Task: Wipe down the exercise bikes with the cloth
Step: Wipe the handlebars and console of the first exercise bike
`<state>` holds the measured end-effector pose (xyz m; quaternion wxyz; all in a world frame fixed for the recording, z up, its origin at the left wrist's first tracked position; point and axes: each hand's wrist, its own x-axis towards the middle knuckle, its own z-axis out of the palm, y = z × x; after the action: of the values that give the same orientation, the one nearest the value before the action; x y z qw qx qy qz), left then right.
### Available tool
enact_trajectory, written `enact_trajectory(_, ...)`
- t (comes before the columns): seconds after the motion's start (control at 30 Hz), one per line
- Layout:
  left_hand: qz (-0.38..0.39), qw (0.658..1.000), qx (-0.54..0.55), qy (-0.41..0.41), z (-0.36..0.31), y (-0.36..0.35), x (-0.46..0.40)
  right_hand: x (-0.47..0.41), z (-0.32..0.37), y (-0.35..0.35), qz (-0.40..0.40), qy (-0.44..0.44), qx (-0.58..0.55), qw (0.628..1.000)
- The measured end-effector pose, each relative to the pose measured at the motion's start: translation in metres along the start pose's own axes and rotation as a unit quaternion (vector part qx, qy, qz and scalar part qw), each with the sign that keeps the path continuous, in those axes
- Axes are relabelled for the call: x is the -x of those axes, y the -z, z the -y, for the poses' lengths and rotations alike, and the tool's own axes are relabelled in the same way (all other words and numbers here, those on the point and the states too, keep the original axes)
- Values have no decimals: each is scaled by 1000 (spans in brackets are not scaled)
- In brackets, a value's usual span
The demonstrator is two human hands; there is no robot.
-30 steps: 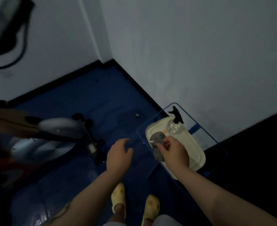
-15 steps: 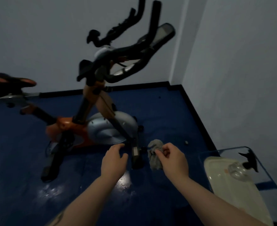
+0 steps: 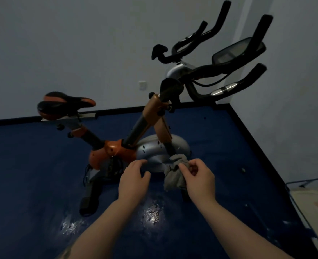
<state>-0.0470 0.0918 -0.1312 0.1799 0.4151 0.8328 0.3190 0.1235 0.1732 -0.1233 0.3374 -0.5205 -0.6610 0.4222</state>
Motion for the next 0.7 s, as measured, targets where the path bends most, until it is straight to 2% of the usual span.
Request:
enact_trajectory(0.17,4,998,29,-47,-5,12,-32,-21,25,-7,-47,25,1,999)
enact_trajectory(0.5,20,989,68,-130,-56,21,-145,-98,39,-14,-121,65,-13,990)
enact_trajectory(0.7,-34,980,99,-169,-76,48,-213,-146,74,-20,-163,96,-39,981)
